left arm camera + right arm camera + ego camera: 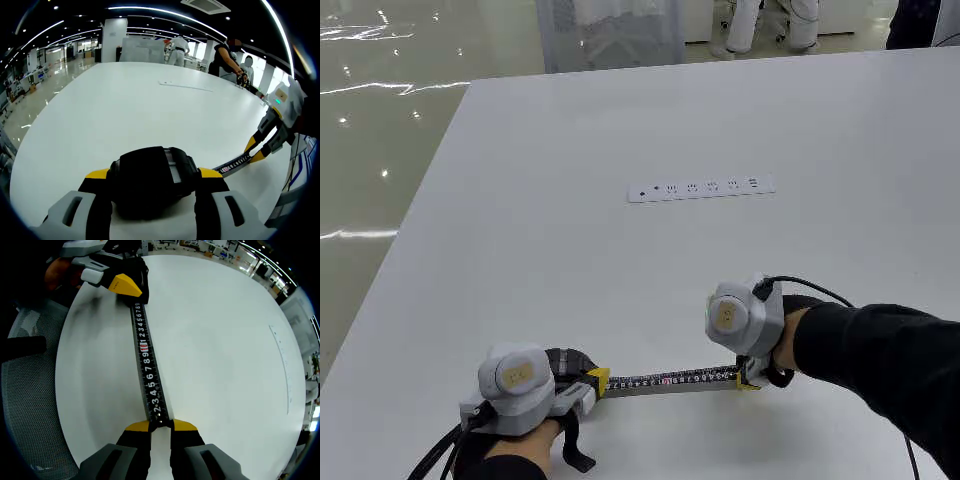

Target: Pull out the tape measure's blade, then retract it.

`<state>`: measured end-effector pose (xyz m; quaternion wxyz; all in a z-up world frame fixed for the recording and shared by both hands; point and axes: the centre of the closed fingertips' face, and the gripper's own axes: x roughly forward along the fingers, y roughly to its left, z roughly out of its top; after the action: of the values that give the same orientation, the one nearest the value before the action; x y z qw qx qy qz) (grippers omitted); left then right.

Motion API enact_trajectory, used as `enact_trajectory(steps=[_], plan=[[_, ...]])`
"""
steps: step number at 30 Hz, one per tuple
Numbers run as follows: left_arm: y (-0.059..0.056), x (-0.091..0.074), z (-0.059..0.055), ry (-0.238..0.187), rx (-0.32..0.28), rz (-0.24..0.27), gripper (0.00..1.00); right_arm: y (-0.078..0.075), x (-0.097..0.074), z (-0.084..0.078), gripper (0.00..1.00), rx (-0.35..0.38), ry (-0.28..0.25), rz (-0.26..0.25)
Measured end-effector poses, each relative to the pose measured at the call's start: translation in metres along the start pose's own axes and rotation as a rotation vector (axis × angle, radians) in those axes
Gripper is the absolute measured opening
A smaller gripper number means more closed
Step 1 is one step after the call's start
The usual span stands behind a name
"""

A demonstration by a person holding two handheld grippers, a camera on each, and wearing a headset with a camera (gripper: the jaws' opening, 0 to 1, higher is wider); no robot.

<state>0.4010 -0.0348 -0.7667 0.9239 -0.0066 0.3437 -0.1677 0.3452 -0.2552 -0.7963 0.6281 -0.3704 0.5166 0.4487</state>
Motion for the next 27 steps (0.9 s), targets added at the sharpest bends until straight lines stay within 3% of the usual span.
enact_trajectory(steps=[27], plan=[[0.0002, 0.0006, -0.0002, -0.002, -0.002, -0.008, 0.63, 0.0013, 0.0019, 0.0079, 0.09, 0.009, -0.010, -0.003]])
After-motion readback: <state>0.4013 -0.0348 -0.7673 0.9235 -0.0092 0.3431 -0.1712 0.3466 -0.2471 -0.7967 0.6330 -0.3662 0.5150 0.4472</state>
